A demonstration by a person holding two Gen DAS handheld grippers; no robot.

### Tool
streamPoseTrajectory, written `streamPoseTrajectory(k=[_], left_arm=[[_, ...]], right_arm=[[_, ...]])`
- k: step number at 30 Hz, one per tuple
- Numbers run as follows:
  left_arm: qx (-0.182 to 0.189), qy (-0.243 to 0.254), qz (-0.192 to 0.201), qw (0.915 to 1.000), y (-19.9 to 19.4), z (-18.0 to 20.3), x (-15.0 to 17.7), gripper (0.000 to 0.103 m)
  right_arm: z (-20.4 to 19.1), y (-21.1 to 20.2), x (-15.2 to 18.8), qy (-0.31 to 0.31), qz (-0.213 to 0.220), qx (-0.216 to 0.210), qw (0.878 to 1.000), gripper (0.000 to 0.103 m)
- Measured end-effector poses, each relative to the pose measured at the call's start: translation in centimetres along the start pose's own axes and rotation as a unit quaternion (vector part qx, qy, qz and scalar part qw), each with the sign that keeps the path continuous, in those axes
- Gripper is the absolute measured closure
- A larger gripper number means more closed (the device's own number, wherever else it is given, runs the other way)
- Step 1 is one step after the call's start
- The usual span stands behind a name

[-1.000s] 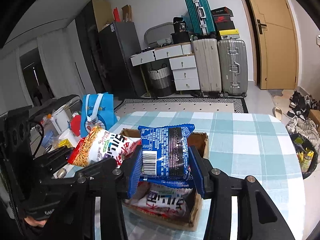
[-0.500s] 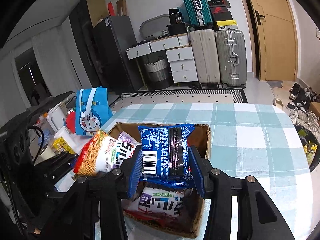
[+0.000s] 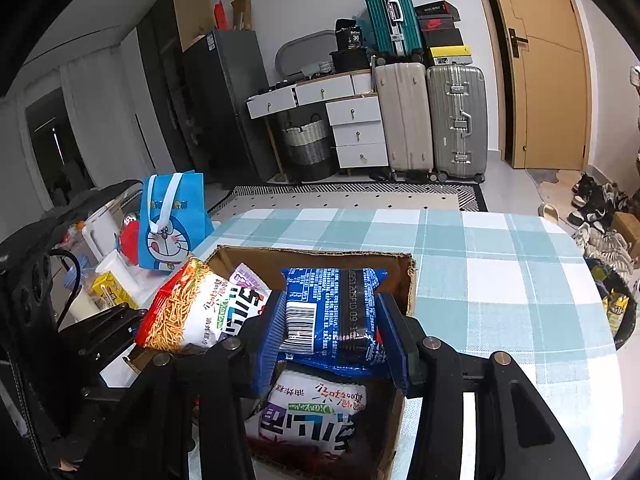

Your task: Organize snacks

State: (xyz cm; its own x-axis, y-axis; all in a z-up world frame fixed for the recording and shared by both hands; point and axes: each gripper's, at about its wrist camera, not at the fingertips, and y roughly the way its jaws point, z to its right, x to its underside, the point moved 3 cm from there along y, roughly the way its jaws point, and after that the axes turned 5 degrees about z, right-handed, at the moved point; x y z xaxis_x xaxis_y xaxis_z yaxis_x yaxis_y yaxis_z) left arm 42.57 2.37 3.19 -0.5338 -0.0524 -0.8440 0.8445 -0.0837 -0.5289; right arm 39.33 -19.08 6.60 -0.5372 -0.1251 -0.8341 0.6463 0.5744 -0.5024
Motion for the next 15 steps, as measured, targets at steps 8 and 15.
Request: streamPoseTrajectory(k=[8,15], left_arm=[[-0.008,-0.023,0.018,0.9995,-1.0,-2.4,0.5,0.021],[-0.017,-0.021,0.071,0.9971,-4.2,-3.8,1.3,0.000]], right_arm=[[-1.1,-3.5,0.4,-0.045,0.030,0.004,0.999,0.023],[-0.7,-7.6,1.9,-0.029,0.052,-0.011,0.998,0.001]])
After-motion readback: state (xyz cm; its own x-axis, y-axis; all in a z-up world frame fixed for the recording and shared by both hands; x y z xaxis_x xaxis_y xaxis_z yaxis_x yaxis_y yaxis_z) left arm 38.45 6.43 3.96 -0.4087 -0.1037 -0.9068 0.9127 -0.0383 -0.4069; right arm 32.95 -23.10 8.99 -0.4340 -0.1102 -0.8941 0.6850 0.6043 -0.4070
